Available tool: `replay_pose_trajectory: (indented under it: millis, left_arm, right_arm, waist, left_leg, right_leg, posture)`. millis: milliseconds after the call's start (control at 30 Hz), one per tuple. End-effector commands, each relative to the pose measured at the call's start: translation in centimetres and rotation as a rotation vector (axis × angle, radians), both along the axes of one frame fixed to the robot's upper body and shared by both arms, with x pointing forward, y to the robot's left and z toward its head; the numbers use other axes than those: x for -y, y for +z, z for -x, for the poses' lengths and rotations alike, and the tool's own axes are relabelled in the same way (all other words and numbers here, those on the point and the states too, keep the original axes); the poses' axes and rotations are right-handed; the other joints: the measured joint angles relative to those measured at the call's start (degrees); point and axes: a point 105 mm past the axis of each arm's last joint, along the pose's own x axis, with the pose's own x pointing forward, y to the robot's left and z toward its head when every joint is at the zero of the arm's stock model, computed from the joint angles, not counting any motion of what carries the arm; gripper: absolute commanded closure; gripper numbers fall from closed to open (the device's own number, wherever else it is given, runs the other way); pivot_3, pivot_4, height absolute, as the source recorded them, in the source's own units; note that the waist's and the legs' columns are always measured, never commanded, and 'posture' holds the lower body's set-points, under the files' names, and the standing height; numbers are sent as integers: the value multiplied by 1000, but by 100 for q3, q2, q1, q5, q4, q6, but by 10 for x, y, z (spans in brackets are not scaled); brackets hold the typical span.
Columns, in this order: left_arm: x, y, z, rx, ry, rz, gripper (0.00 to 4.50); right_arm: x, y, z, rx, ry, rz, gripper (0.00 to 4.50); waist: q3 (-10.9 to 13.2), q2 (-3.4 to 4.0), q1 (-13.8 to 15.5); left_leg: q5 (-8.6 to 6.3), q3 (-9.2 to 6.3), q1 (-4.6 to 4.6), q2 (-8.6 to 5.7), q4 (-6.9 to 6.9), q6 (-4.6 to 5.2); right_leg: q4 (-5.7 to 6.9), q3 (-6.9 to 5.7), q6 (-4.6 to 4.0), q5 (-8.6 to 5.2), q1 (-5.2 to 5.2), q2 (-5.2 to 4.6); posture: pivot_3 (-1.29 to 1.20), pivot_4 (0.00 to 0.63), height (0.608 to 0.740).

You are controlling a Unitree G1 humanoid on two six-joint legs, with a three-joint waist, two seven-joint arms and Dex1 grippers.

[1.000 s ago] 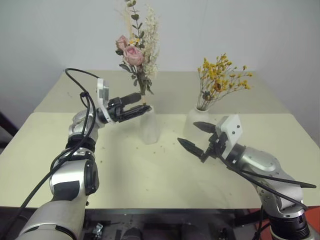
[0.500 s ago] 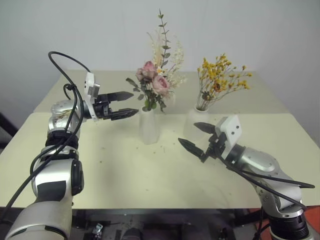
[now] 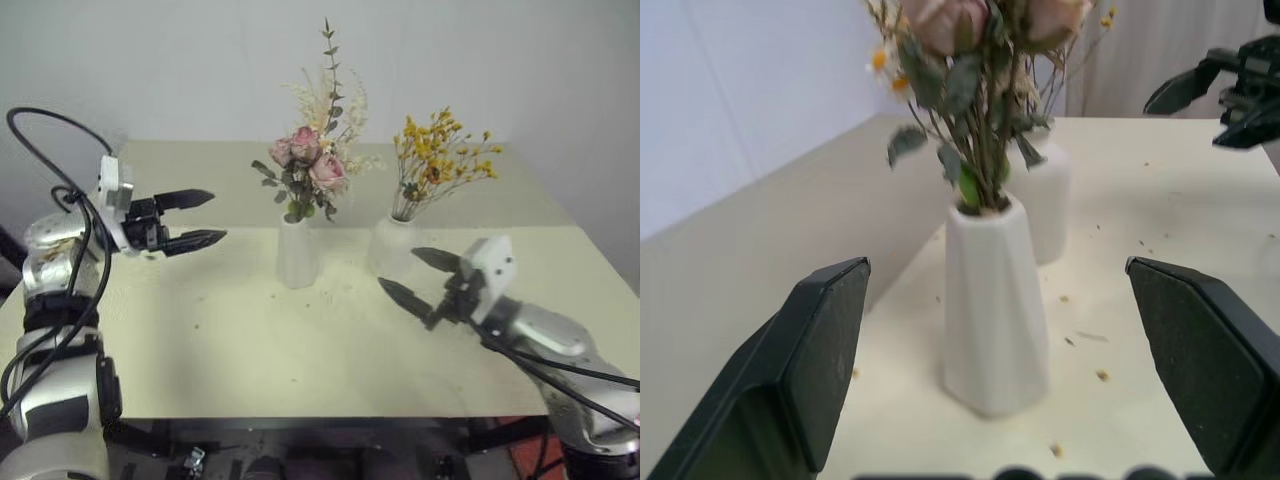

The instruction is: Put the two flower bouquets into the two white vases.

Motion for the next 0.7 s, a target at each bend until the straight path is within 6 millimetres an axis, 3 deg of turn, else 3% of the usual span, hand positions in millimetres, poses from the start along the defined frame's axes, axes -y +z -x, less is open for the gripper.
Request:
replay_pose_trajectory:
  millis: [33, 300, 433, 700]
  left_arm:
    - [-20, 30, 28, 68, 53, 26, 23]
    - [-22, 34, 53, 16, 95, 32, 23]
    - [-19, 31, 62, -6, 108, 71, 23]
    - [1, 20, 54, -7, 92, 176, 23]
  right_arm:
    - [34, 20, 28, 34, 0, 66, 0]
    - [60, 28, 36, -38, 6, 96, 0]
    - [73, 23, 33, -87, -23, 137, 0]
    - [93, 31, 24, -80, -99, 173, 0]
  waist:
    - [0, 0, 23]
    - [-1, -3, 13]
    - [-1, -4, 25]
    - [-1, -4, 47]
  left_leg:
    - [0, 0, 0, 0, 1, 0]
    - [0, 5, 14, 7, 0, 0]
    - [0, 6, 14, 7, 0, 0]
    - [0, 8, 15, 7, 0, 0]
  right_leg:
    - [0, -1, 0, 0, 0, 0]
    - [-5, 1, 0, -7, 12, 1]
    - [-5, 1, -3, -9, 13, 1]
    - [-5, 0, -3, -9, 14, 0]
  posture:
    - [0, 150, 740]
    - [0, 150, 740]
    - [0, 150, 740]
    - [0, 150, 740]
